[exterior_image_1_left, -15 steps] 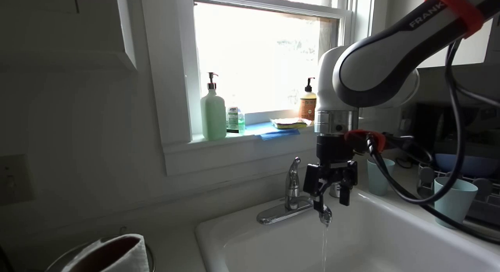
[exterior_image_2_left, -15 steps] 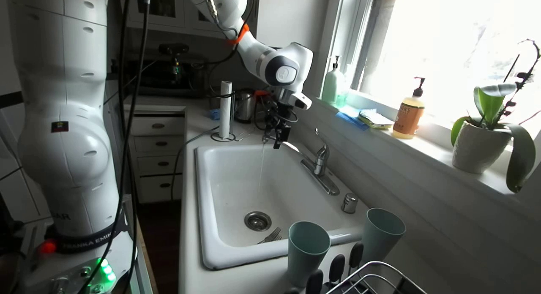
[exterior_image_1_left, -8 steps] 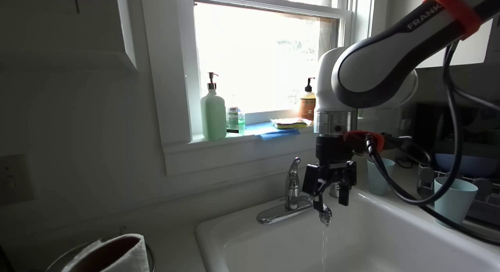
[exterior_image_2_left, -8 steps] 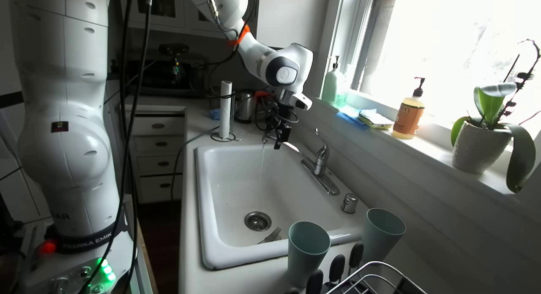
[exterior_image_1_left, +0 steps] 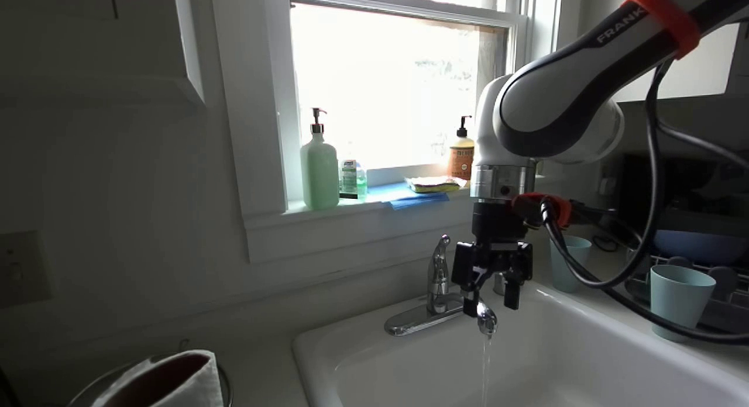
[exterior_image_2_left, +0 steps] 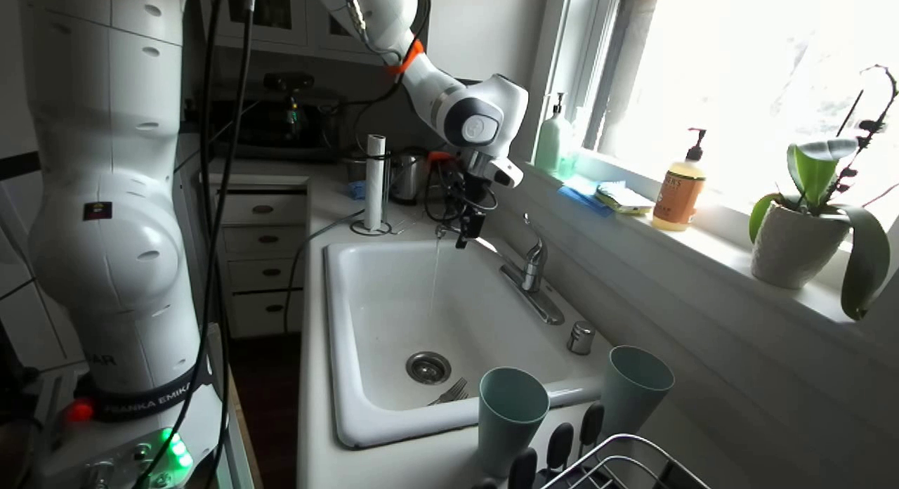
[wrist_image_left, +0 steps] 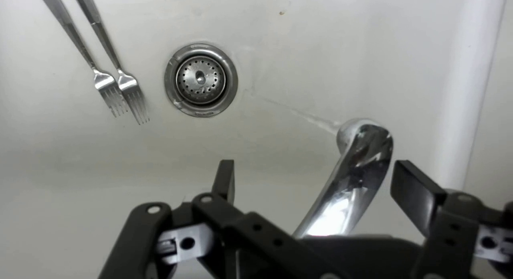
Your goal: Push the faucet handle upwards then push the faucet to the right, place the cup at the front of the counter under the running faucet then put it back on the counter
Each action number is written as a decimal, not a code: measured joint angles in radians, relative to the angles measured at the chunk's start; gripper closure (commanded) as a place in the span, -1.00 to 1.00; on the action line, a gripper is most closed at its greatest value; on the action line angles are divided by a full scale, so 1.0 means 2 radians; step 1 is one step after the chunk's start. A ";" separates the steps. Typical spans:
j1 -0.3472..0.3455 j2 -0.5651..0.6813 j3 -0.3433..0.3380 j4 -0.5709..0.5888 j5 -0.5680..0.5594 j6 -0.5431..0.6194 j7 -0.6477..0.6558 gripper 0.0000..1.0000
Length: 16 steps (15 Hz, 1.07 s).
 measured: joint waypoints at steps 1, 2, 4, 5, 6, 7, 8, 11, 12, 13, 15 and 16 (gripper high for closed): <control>0.000 0.003 0.000 0.000 0.010 0.000 -0.002 -1.00; 0.000 0.006 0.000 0.000 0.015 0.000 -0.004 -1.00; 0.000 0.012 0.000 0.000 0.014 0.001 -0.004 -1.00; 0.000 0.015 -0.001 0.000 0.011 0.001 -0.004 -1.00; 0.000 0.017 -0.002 0.001 0.007 0.001 -0.004 -1.00; 0.000 0.019 -0.002 0.003 0.005 0.001 -0.004 -1.00; 0.000 0.020 -0.002 0.006 -0.001 0.001 -0.004 -1.00; 0.000 0.024 -0.002 0.018 -0.022 -0.002 -0.005 -1.00; 0.001 0.024 -0.002 0.022 -0.030 -0.004 -0.006 -1.00; 0.001 0.025 -0.002 0.026 -0.038 -0.007 -0.006 -1.00; 0.000 0.026 -0.003 0.033 -0.056 -0.017 -0.006 -1.00; 0.000 0.026 -0.005 0.035 -0.064 -0.023 -0.006 -1.00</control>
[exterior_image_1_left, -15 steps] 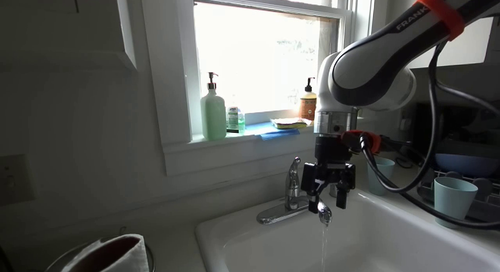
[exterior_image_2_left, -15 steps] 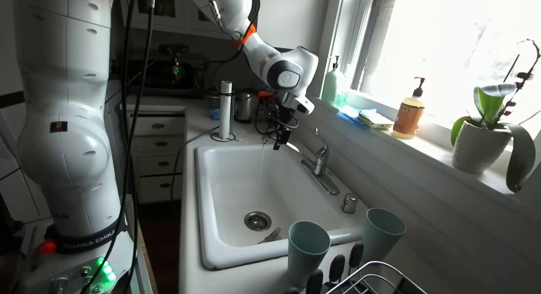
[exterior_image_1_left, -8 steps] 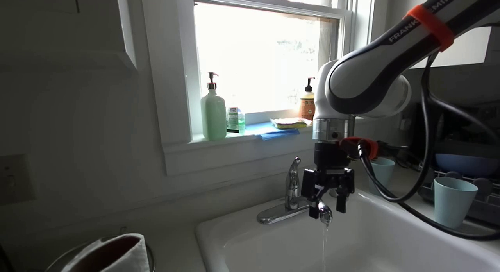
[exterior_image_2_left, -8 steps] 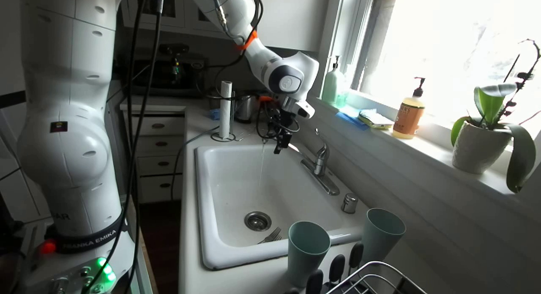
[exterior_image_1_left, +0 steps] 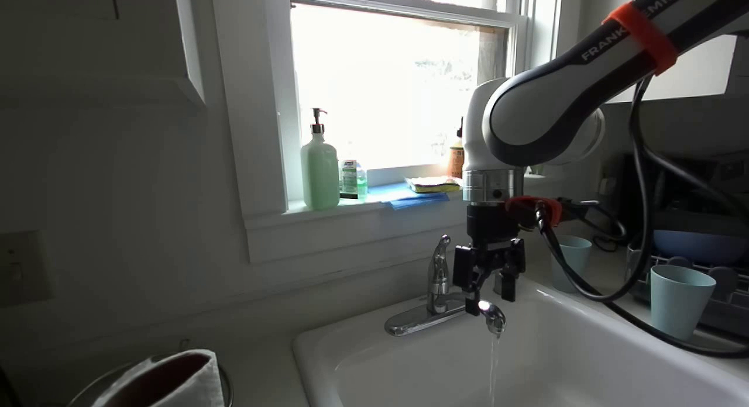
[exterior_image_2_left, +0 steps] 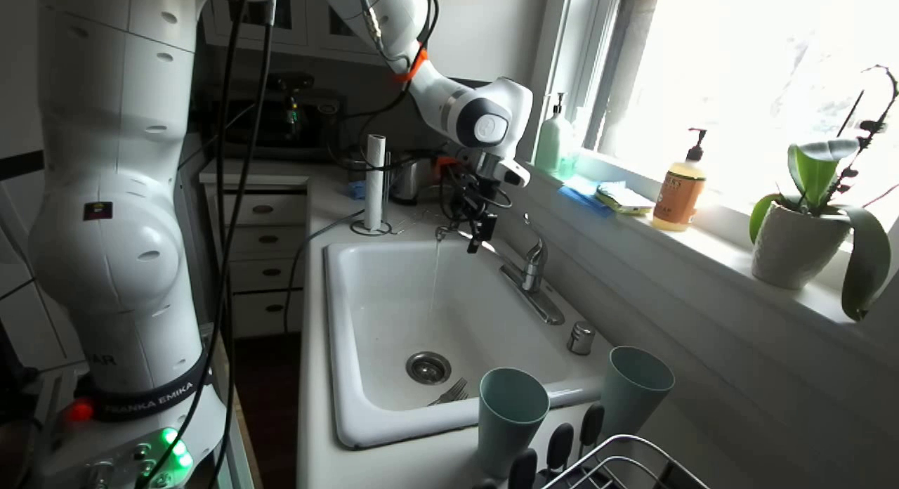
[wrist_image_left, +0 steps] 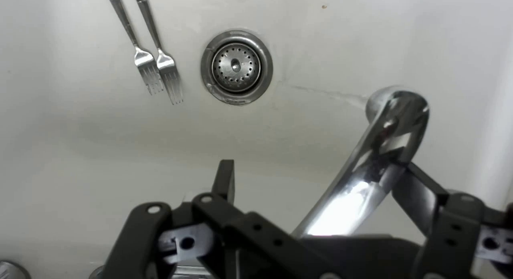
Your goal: Push the faucet handle upwards then push the faucet to the right, place the cup at the front of the counter under the running faucet then put it back on the counter
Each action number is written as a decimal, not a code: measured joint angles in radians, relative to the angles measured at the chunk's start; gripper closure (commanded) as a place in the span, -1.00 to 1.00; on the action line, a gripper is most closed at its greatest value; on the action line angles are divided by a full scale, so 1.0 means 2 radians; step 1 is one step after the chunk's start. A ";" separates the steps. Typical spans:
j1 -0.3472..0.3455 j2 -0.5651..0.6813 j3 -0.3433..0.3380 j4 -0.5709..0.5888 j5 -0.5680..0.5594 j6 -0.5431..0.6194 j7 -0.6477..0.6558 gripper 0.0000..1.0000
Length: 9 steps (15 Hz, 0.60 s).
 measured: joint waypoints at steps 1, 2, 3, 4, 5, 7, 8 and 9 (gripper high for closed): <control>0.000 0.000 -0.002 0.002 -0.007 -0.007 0.000 -1.00; 0.000 0.001 -0.004 0.004 -0.015 -0.014 0.000 -1.00; 0.000 0.001 -0.006 0.006 -0.024 -0.020 0.000 -1.00; 0.000 0.002 -0.008 0.007 -0.030 -0.026 0.000 -1.00; 0.000 0.002 -0.011 0.008 -0.036 -0.030 0.000 -1.00; -0.001 0.002 -0.015 0.009 -0.047 -0.037 -0.002 -1.00; -0.001 0.002 -0.017 0.010 -0.052 -0.040 -0.003 -1.00; -0.001 0.002 -0.018 0.010 -0.056 -0.042 -0.005 -1.00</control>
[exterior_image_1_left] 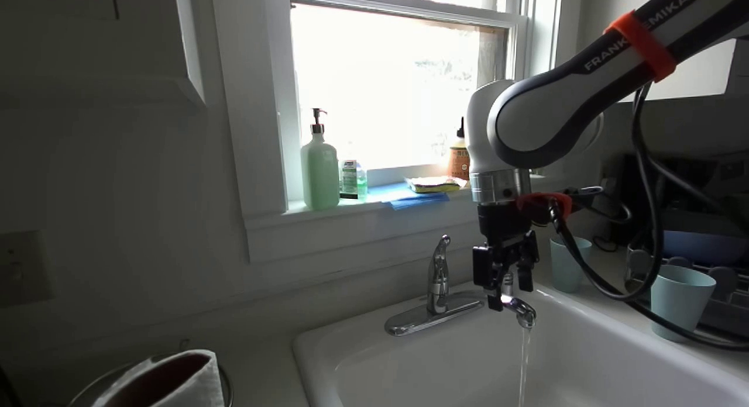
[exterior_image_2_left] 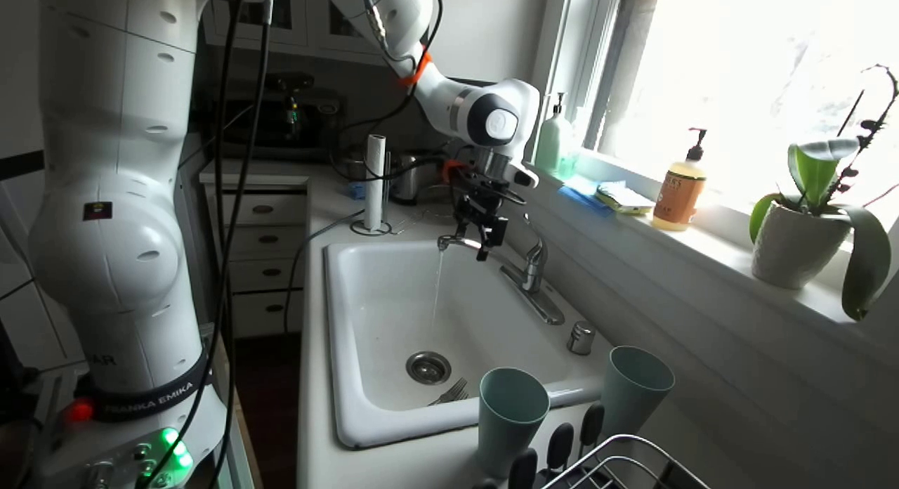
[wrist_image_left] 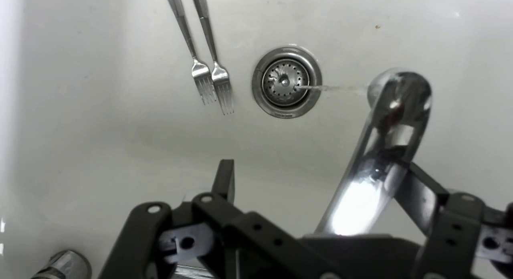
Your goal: Push the faucet handle upwards then push the faucet to the right, place the cup at the front of the counter under the running faucet then put it back on the counter
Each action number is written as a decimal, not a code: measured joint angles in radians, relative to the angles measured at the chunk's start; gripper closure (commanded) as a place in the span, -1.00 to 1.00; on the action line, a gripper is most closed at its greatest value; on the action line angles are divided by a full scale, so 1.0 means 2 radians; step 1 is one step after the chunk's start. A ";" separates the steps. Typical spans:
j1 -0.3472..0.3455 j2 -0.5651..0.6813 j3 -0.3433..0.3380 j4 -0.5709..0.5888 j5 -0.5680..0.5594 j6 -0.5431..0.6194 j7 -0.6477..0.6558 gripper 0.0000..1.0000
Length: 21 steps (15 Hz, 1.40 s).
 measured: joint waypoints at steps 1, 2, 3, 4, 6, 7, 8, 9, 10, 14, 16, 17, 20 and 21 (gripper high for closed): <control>0.000 0.000 -0.001 0.000 -0.005 -0.003 -0.002 -1.00; 0.000 0.000 -0.003 0.001 -0.010 -0.006 -0.005 -1.00; 0.000 0.000 -0.004 0.001 -0.014 -0.008 -0.007 -1.00; 0.000 0.000 -0.006 0.001 -0.017 -0.009 -0.009 -1.00; -0.001 0.000 -0.008 0.001 -0.026 -0.011 -0.012 -1.00; -0.001 0.000 -0.009 0.001 -0.030 -0.012 -0.013 -1.00; -0.001 0.000 -0.010 0.001 -0.035 -0.014 -0.015 -1.00; -0.001 0.000 -0.012 0.001 -0.040 -0.016 -0.017 -1.00; -0.001 0.000 -0.013 0.001 -0.045 -0.018 -0.020 -1.00; -0.007 0.000 -0.018 0.001 -0.056 -0.023 -0.036 -1.00; -0.010 0.000 -0.020 0.001 -0.061 -0.024 -0.043 -1.00; -0.010 0.000 -0.021 0.001 -0.063 -0.024 -0.045 -1.00; -0.013 0.000 -0.021 0.001 -0.067 -0.024 -0.050 -1.00; -0.013 0.000 -0.021 0.001 -0.068 -0.024 -0.051 -1.00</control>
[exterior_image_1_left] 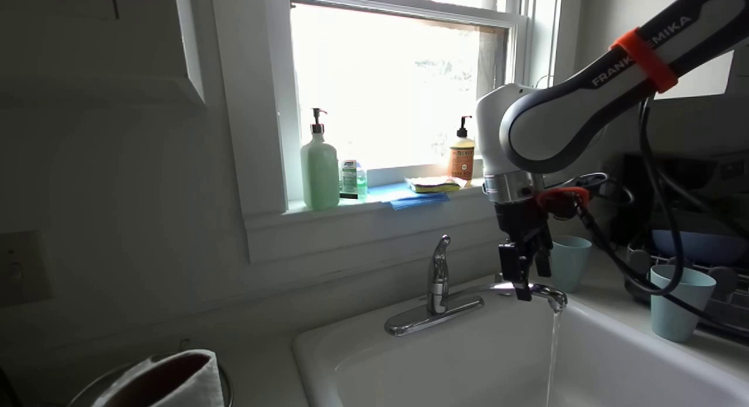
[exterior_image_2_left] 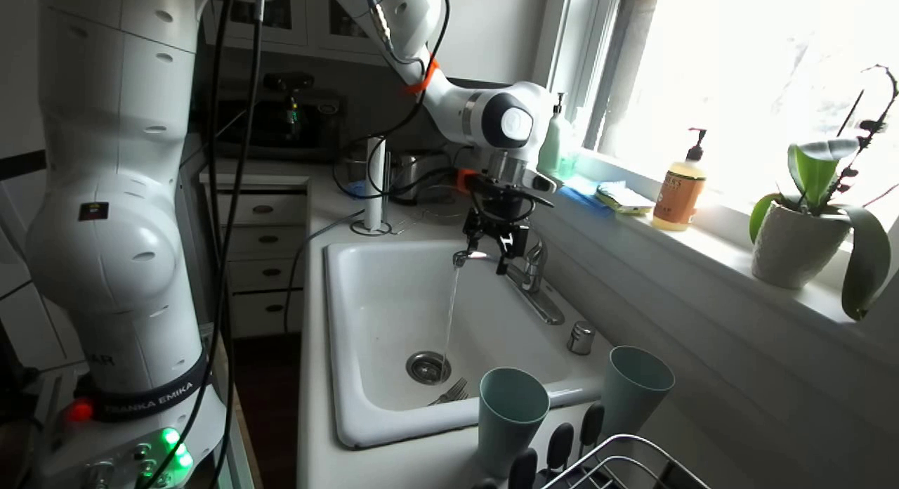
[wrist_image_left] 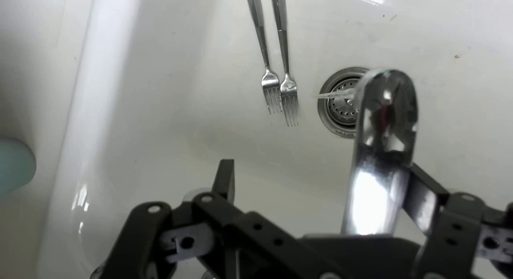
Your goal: Push the faucet handle upwards then push the faucet to the right, place the cup at the front of the counter under the running faucet then put it back on the counter
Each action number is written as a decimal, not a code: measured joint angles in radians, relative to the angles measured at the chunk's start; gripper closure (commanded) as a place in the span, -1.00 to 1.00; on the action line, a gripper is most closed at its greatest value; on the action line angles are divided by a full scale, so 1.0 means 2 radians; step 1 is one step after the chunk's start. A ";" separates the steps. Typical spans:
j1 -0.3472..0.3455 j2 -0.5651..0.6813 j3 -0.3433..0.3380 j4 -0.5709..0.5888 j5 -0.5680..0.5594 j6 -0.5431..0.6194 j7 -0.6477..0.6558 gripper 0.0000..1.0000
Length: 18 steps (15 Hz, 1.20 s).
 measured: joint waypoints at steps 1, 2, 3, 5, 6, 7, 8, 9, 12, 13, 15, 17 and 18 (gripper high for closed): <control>0.000 0.000 0.000 0.000 -0.002 0.000 -0.001 -1.00; 0.000 0.000 0.000 0.000 -0.004 0.000 -0.002 -1.00; -0.001 0.000 -0.001 0.000 -0.006 0.000 -0.002 -1.00; -0.001 0.000 -0.001 0.000 -0.009 0.000 -0.004 -1.00; -0.001 0.000 -0.001 0.000 -0.009 0.000 -0.004 -1.00; -0.001 0.000 -0.001 0.000 -0.009 0.000 -0.004 -1.00; -0.001 0.000 -0.001 0.000 -0.008 0.000 -0.004 -1.00; -0.002 0.000 -0.001 0.000 -0.005 0.000 -0.004 -1.00; -0.008 -0.005 -0.001 0.008 0.017 -0.003 -0.009 -1.00; -0.012 -0.010 -0.001 0.015 0.029 -0.007 -0.014 -1.00; -0.022 -0.021 -0.002 0.030 0.056 -0.021 -0.020 -1.00; -0.031 -0.034 -0.003 0.045 0.076 -0.032 -0.020 -1.00; -0.035 -0.041 -0.005 0.051 0.082 -0.037 -0.020 -1.00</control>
